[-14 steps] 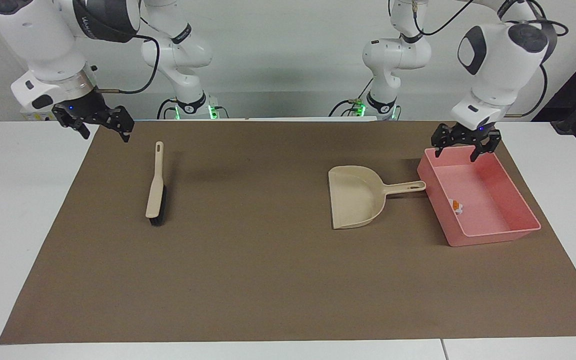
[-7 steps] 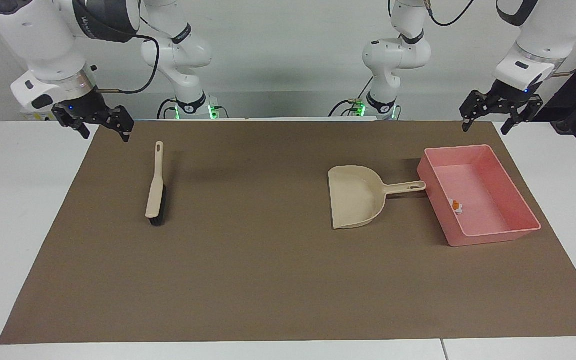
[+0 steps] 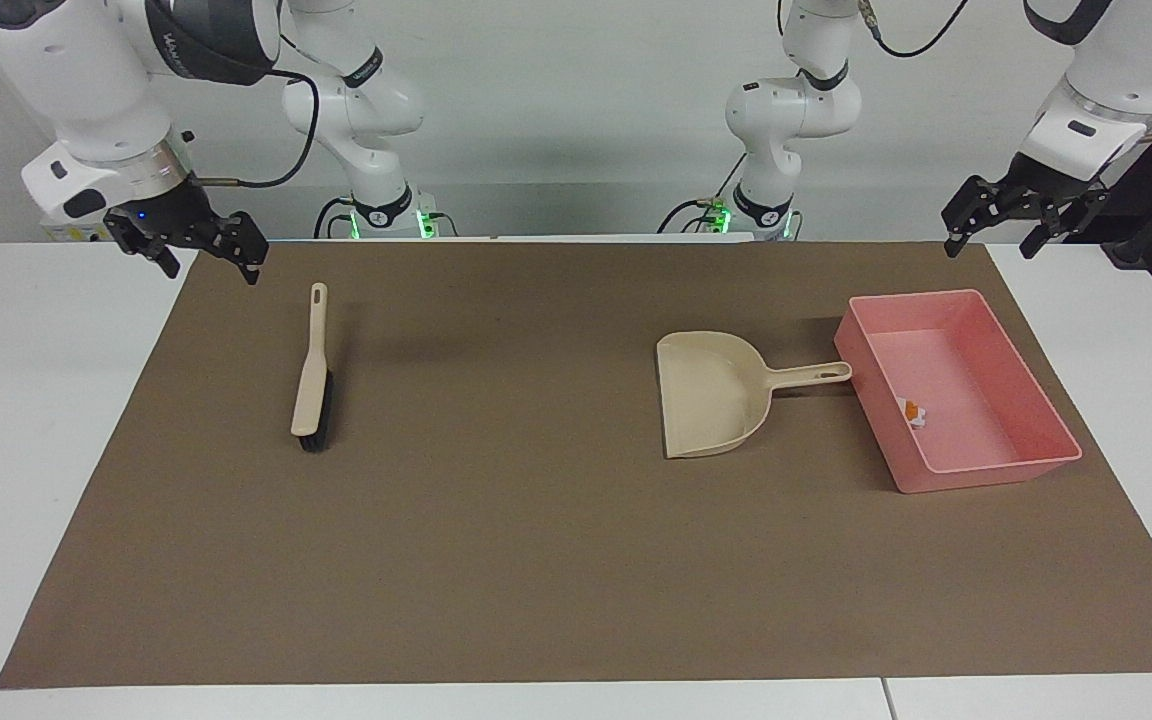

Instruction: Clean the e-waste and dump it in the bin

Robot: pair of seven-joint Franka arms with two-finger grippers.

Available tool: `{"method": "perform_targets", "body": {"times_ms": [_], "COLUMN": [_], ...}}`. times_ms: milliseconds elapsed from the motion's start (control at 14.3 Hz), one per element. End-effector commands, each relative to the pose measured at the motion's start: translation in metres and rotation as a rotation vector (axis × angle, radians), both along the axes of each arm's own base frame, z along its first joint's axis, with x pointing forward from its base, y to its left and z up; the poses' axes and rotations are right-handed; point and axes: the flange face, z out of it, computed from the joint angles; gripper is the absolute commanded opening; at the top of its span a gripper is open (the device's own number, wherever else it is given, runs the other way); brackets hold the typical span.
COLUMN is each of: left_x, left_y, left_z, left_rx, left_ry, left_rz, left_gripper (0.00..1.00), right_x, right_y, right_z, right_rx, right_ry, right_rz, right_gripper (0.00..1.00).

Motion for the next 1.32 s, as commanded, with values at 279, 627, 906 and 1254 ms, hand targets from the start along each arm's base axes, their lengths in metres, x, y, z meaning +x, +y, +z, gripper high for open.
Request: {"method": "perform_targets", "body": {"times_ms": [279,627,906,1254], "left_x": [0.0039,0.0015,-0.0015,-0.0015], "left_y": [0.0017,-0.0003,-0.0006,-0.0014], "left_z": [0.0073,0.0053,0.002,0.002], "left_rx": [-0.059,-0.026,-0.022,-0.022], "left_ry": [-0.029,-0.016,-0.01,-0.01], "left_rz": [0.021,0.007,0.007,0.006], "left_gripper": [0.98,0.98,0.98,0.98], "right_x": [-0.0056,-0.0056,-0.0056,-0.0053], "right_y": [-0.0009,-0.0009,-0.0015,0.0025], "right_z": [0.0029,0.0029,0.0029,0.0035], "right_rx": [0.016,0.016,0.017,0.039], "right_ry": [-0.001,-0.001,-0.002,-0.004], "right_rz": [-0.012,-0.012,-0.014,-0.005], "right_gripper": [0.99,0.99,0.99,0.99]}}
